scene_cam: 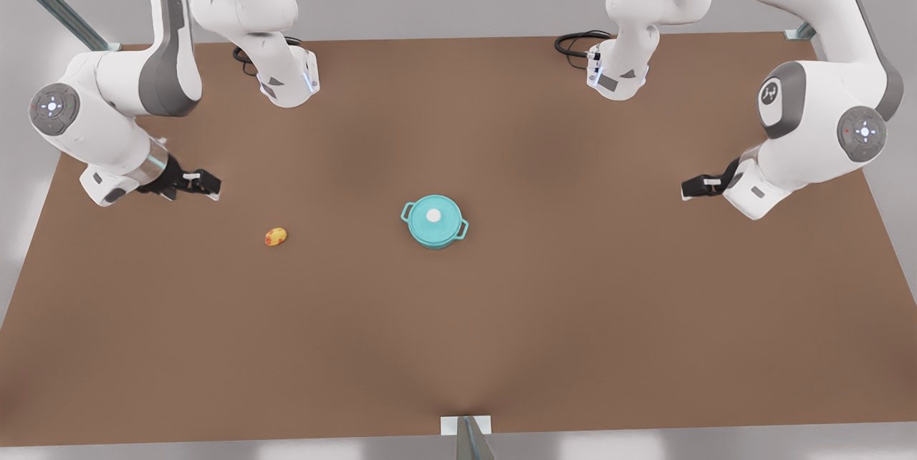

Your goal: Open the pot lid and put the potato into the pot

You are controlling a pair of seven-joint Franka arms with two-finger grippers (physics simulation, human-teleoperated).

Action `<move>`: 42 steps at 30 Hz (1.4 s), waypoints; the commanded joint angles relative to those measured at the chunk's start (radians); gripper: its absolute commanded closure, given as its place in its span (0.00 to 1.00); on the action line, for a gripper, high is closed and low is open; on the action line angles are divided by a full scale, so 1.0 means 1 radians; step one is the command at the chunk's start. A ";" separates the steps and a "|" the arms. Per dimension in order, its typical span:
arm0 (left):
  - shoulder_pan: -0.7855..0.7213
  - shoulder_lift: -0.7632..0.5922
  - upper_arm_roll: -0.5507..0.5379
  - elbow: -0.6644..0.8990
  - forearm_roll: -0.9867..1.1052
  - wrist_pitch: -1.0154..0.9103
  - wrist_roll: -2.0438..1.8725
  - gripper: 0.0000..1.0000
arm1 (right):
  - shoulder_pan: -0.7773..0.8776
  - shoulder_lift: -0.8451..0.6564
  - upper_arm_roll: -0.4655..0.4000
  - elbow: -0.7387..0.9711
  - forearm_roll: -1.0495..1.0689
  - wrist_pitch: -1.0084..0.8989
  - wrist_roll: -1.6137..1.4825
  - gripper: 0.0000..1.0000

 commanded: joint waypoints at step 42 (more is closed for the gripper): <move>-0.655 0.716 -0.287 0.278 0.474 0.543 -1.270 0.00 | 0.073 0.373 -0.015 -0.461 -0.121 0.821 0.844 0.00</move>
